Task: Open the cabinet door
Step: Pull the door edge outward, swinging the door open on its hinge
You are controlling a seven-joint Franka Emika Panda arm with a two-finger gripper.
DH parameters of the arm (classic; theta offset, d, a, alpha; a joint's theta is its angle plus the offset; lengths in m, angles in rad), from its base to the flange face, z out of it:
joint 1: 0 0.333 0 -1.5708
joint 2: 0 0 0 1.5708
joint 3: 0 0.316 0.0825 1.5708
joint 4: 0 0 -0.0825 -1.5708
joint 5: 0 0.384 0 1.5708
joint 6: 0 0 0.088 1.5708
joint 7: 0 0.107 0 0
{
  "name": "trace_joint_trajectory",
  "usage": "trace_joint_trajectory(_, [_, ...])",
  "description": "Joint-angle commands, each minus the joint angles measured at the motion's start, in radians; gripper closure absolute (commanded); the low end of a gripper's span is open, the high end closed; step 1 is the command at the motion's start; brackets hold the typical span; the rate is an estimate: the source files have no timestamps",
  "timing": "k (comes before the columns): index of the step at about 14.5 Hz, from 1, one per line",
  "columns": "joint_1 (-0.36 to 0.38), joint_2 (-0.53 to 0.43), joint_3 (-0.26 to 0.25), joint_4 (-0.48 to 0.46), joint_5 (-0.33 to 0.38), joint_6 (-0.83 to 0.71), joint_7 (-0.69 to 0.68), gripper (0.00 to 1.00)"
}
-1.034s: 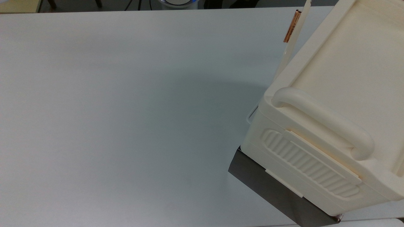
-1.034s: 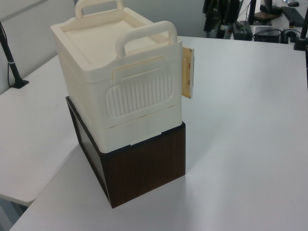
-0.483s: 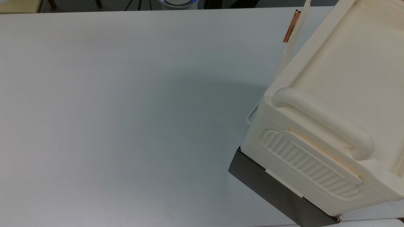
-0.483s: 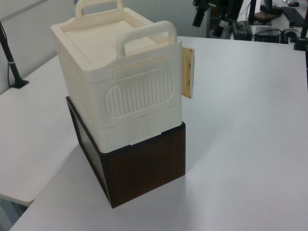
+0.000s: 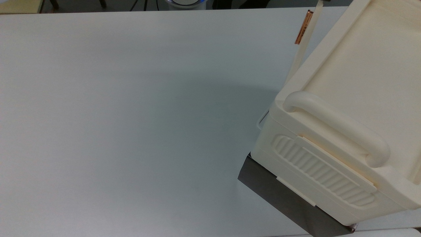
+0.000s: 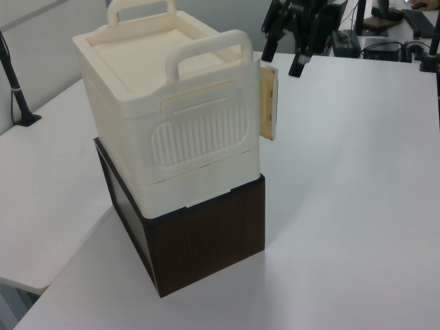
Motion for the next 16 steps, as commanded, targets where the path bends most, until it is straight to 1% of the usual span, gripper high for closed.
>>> trace_joint_trajectory(1, [0.007,0.003,-0.007,-0.035,0.013,0.026,-0.007,0.00])
trace_joint_trajectory(9, [-0.007,0.000,-0.009,-0.038,0.010,0.010,-0.027,0.00])
trace_joint_trajectory(12, [-0.016,-0.008,-0.025,-0.030,0.001,-0.048,-0.029,0.00])
trace_joint_trajectory(14, [-0.050,-0.025,-0.027,-0.027,-0.002,-0.078,-0.029,0.00])
trace_joint_trajectory(16, [-0.068,-0.042,-0.024,-0.024,0.002,-0.131,-0.032,0.00])
